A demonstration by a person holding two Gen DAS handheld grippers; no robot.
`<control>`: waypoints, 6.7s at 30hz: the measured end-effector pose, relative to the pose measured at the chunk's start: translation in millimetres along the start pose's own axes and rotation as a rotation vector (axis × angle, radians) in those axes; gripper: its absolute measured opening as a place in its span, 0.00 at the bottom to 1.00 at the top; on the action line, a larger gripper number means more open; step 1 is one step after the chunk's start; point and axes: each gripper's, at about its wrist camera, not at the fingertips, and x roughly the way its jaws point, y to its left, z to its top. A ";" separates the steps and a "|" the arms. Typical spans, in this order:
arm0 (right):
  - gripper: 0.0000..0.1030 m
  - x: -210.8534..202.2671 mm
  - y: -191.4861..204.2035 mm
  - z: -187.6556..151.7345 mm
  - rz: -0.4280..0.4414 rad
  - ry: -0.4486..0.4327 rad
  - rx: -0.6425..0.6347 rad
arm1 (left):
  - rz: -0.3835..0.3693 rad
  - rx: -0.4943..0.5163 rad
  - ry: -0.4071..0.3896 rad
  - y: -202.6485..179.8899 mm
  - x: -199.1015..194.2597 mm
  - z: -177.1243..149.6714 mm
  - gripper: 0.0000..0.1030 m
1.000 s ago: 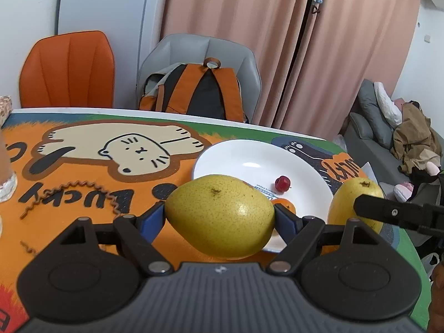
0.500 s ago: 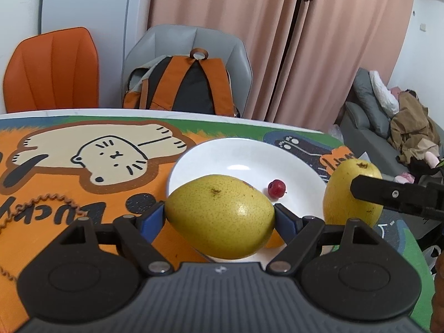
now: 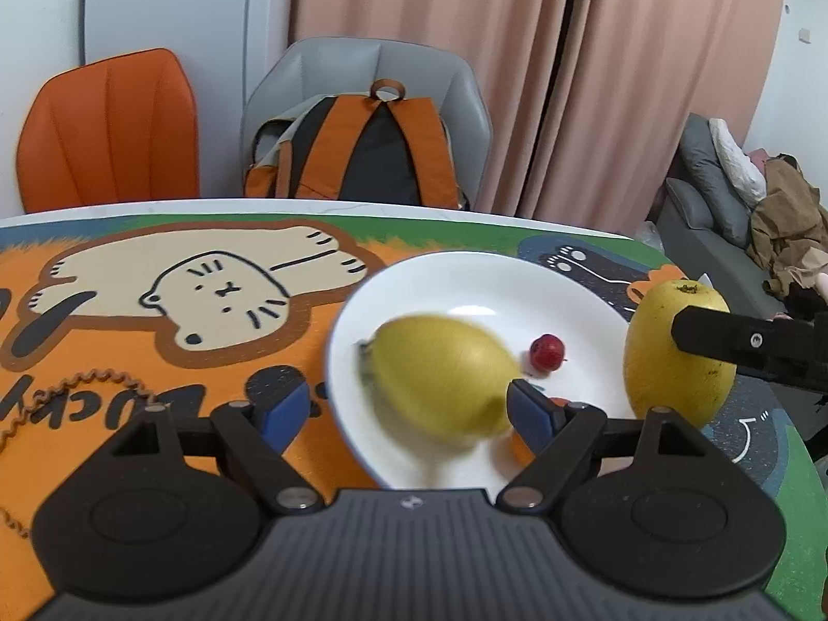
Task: Organize fruits
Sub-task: 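Carry the pear onto the plate and open the right gripper while the left carries its pear, then lower the pear onto the plate and open the left gripper while the right withdraws, then withdraw both grippers from the plate toward the plastic-wrapped meat packs, then grasp the small wrapped meat pack with the right gripper while the left approaches the large pack, then close the left gripper on the large wrapped meat pack while the right holds its pack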
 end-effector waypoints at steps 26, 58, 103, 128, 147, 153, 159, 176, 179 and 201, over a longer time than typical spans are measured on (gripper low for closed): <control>0.54 1.4 16.7 0.1 -0.010 0.028 0.008 | 0.037 -0.053 -0.003 29.0 -50.2 -18.9 0.82; 0.95 -77.1 31.9 -36.2 0.000 0.027 -0.032 | 0.005 -0.071 -0.010 22.2 -111.4 -53.1 0.89; 0.98 -85.6 25.5 -114.7 -0.115 0.163 -0.064 | 0.022 -0.040 0.100 44.0 -97.2 -115.2 0.92; 0.47 -75.6 22.8 -123.4 -0.200 0.193 -0.172 | 0.058 0.087 0.053 37.9 -77.9 -118.3 0.94; 0.44 -77.4 -3.2 -112.7 -0.277 0.158 -0.161 | 0.042 0.119 0.023 30.3 -83.4 -122.9 0.84; 0.47 -77.3 -3.4 -109.4 -0.275 0.144 -0.144 | 0.045 0.101 0.001 30.0 -91.9 -118.9 0.84; 0.83 -76.6 12.7 -106.0 -0.175 0.109 -0.147 | 0.055 0.074 -0.024 34.4 -102.2 -114.8 0.84; 0.97 -38.1 52.0 -121.8 -0.250 0.192 -0.271 | 0.062 0.006 -0.055 53.8 -119.0 -120.2 0.84; 0.80 -36.9 53.5 -122.3 -0.280 0.193 -0.280 | 0.070 -0.015 -0.066 58.8 -122.7 -117.6 0.84; 0.82 -50.3 46.0 -112.6 -0.231 0.152 -0.275 | 0.071 -0.011 -0.085 50.0 -124.0 -108.9 0.84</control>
